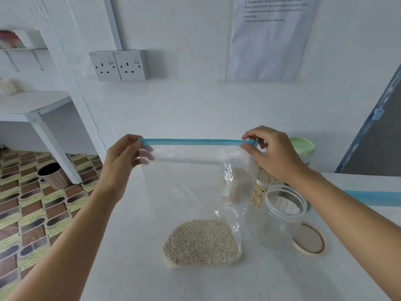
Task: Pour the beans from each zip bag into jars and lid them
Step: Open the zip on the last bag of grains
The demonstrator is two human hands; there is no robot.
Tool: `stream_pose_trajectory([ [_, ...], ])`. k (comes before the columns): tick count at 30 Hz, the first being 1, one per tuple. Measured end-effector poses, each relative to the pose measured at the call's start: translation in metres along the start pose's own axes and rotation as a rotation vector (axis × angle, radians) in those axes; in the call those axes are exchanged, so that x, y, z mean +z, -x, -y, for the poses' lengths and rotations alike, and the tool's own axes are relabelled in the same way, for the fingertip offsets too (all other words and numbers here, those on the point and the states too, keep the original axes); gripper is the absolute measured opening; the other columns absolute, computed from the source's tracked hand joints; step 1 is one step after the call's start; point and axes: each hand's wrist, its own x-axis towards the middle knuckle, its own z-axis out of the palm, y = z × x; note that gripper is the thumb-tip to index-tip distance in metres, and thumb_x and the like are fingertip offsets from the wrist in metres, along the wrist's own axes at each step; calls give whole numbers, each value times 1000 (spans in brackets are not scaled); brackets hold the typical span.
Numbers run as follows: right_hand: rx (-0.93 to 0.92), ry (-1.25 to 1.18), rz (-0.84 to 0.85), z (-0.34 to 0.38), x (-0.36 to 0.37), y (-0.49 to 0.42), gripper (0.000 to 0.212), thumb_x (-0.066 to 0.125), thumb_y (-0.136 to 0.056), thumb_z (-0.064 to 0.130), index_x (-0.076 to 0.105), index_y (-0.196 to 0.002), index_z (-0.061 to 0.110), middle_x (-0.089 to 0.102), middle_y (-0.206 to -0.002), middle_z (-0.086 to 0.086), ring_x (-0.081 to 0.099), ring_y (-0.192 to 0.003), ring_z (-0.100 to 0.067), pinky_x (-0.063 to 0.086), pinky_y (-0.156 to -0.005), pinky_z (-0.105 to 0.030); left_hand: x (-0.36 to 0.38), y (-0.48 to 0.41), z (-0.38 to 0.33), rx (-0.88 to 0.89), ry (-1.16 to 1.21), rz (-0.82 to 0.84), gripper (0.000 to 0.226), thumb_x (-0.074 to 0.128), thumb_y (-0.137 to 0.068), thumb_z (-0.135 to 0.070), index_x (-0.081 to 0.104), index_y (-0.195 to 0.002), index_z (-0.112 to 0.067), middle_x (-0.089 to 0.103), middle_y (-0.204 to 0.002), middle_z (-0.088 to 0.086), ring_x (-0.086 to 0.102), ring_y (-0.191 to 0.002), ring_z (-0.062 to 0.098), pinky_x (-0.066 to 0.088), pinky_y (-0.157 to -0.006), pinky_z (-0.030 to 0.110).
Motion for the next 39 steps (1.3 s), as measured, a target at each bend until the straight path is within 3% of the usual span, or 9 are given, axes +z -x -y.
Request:
stream_pose_trajectory([
  [4,110,48,146,0,4,-2,9,73,-94,20,76,-97,14,67,-82,8,54,-70,-3,38,-64,-12,7,-9,-23,-30,-179,174,16,67,-95,-27,71,-108,-18,74,-84,13,64,-67,20,50,-82,38],
  [9,141,122,20,11,5,-18,8,69,-97,23,73,-94,17,67,-86,1,54,-66,-12,42,-61,-30,11,-30,-55,42,-621,425,19,77,-86,-38,81,-82,-20,71,-63,6,52,-54,12,37,-62,31],
  [12,132,74,-22,25,11,-30,9,65,-99,19,69,-92,15,63,-86,1,51,-57,-5,37,-55,-27,5,-34,-69,82,-509,441,25,85,-75,-39,82,-82,-15,73,-68,9,65,-55,20,47,-71,36],
  [15,193,-201,-39,37,20,-40,11,59,-102,14,63,-93,11,57,-96,-3,68,-52,-19,51,-47,-32,4,-24,-77,108,-374,447,28,91,-69,-35,81,-81,-11,71,-66,15,65,-53,25,53,-69,27],
  [21,276,-597,-77,42,37,-63,11,54,-104,9,58,-94,7,54,-99,-5,69,-65,-26,60,-69,-37,36,15,-91,145,-256,416,7,79,-83,-6,80,-81,1,72,-64,16,67,-51,27,55,-66,25],
  [26,267,-623,-31,52,53,-67,9,54,-105,13,59,-106,5,55,-116,-15,70,-71,-5,58,-70,-22,63,31,-82,40,-205,453,8,77,-87,-4,79,-82,1,76,-73,15,74,-62,32,59,-84,41],
  [30,327,-664,-40,65,57,-47,31,60,-103,28,48,-131,24,49,-125,-5,68,-74,4,57,-68,-19,67,35,-74,-151,-156,488,10,66,-96,-8,71,-91,-1,76,-81,12,74,-71,30,54,-83,34],
  [34,510,-793,84,75,48,-20,31,64,-99,41,56,-115,15,59,-103,-7,62,-65,-18,53,-60,-31,64,37,-63,-266,-154,619,27,59,-96,-21,65,-109,3,70,-88,12,70,-77,24,56,-87,34],
  [39,501,-932,244,83,38,9,27,62,-101,29,61,-93,3,58,-75,-13,57,-55,-27,52,-52,-34,68,42,-58,-215,-169,664,37,63,-95,-41,72,-89,-6,69,-81,3,65,-80,18,54,-84,27],
])
